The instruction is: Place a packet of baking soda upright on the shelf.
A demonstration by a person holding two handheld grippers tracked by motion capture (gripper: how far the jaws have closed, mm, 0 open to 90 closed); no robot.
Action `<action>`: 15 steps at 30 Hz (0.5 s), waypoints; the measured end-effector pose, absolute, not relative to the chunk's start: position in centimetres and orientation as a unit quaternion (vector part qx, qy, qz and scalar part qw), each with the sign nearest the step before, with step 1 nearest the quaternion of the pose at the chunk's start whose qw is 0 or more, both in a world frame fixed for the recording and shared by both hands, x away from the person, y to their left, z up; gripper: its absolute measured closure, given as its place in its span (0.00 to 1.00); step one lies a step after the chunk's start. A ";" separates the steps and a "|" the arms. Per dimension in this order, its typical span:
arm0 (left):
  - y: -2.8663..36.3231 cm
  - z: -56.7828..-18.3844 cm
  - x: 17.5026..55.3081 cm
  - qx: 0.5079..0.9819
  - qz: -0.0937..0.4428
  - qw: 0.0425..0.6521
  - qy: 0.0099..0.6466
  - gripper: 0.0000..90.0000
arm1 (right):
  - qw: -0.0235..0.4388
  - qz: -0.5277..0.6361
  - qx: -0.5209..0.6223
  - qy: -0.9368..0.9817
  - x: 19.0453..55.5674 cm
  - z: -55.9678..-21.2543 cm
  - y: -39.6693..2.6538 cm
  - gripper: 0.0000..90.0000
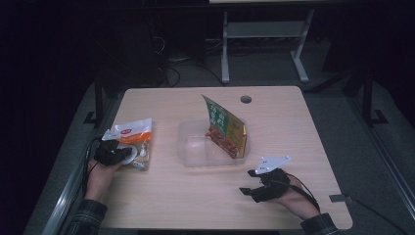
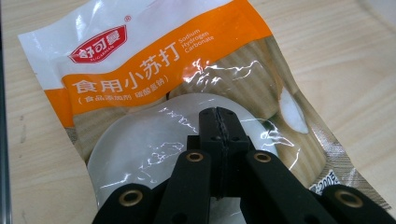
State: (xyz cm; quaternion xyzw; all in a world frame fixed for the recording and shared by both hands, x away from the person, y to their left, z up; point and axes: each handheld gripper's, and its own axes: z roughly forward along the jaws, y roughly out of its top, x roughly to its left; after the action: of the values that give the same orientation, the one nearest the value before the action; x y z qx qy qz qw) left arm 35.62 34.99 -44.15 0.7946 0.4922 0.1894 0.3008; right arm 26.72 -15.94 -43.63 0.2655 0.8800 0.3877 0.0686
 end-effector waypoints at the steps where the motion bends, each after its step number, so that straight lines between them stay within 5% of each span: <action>1: 34.9 -44.2 35.5 0.796 0.187 0.302 0.490 1.00 | 0.069 0.388 0.264 0.881 26.7 -43.6 -15.9 0.36; 15: 33.0 -44.1 34.1 0.827 0.147 0.317 0.441 1.00 | 0.065 0.387 0.266 0.881 26.8 -43.7 -15.8 0.36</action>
State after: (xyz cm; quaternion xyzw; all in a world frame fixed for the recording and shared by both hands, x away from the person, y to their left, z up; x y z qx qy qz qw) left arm 34.15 32.97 -44.12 0.8268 0.4409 0.1465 0.3170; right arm 26.76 -15.76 -43.70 0.2657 0.8806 0.3871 0.0646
